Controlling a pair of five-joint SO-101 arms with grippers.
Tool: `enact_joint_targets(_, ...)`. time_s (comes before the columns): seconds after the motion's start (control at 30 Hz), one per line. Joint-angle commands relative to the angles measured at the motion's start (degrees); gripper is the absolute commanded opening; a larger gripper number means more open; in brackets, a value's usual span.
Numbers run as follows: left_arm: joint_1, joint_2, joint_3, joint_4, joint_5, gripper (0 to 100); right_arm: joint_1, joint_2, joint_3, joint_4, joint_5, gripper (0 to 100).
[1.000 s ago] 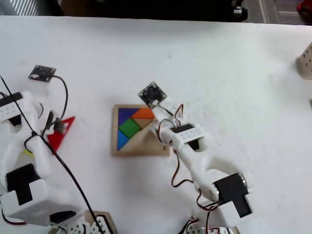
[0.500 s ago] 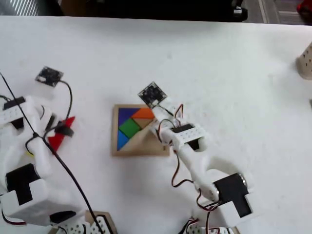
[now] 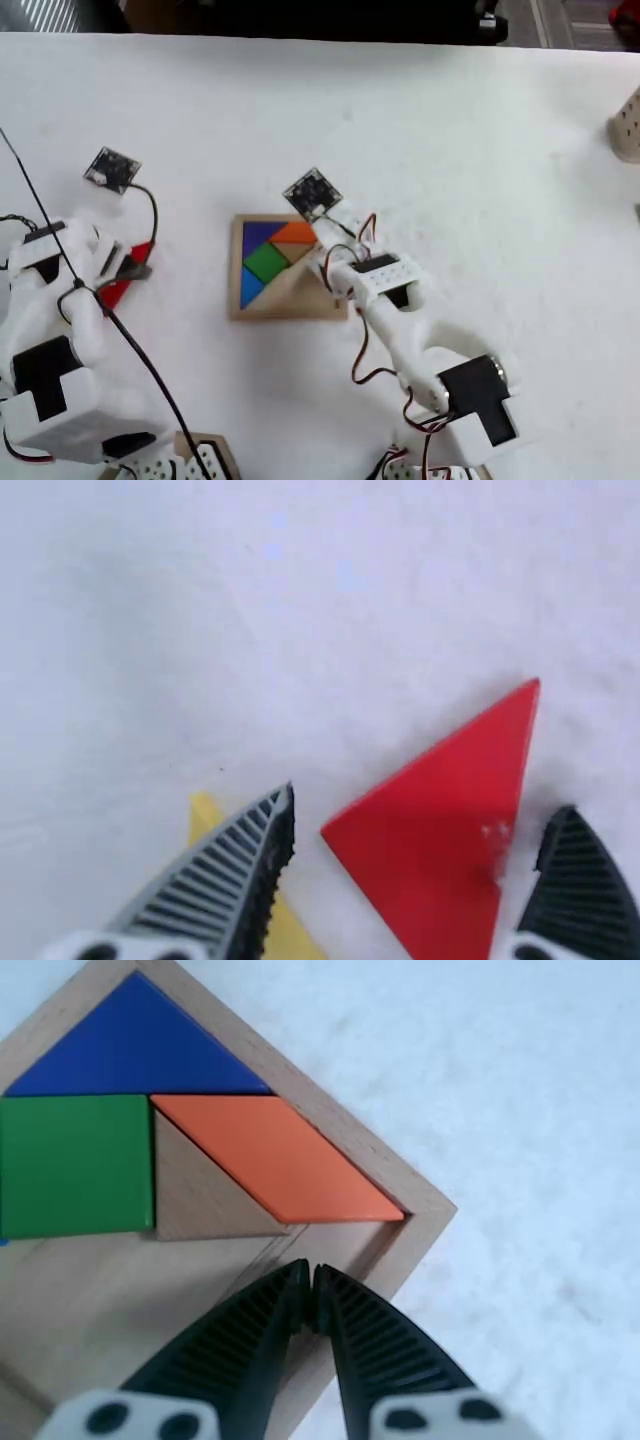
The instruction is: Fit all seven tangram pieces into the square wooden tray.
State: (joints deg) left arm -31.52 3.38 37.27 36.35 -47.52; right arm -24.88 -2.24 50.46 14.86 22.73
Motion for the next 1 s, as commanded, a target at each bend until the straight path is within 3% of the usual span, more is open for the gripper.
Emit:
enact_joint_targets(0.0,0.0,-0.5,-0.4,-1.5,-0.8,37,-0.2,-0.1,-2.0,0.2,1.2,1.8)
enact_joint_targets(0.33,0.0,13.8,-8.4,-2.3,-0.4,37,-0.2,-0.1,-2.0,0.2,1.2,1.8)
enact_joint_targets(0.43,0.0,13.9,-7.6,-2.2,-0.4,36,-0.2,-0.1,-2.0,0.2,1.2,1.8)
enact_joint_targets(0.63,0.0,10.0,-1.8,-2.2,-0.4,23,-0.2,-0.1,-2.0,0.2,1.2,1.8)
enact_joint_targets(0.77,-0.2,4.5,1.4,1.9,-0.3,25,-0.2,-0.1,-2.0,0.2,1.2,1.8)
enact_joint_targets(0.97,-1.5,0.0,1.5,4.3,10.1,30,-0.2,-0.1,-2.0,0.2,1.2,1.8)
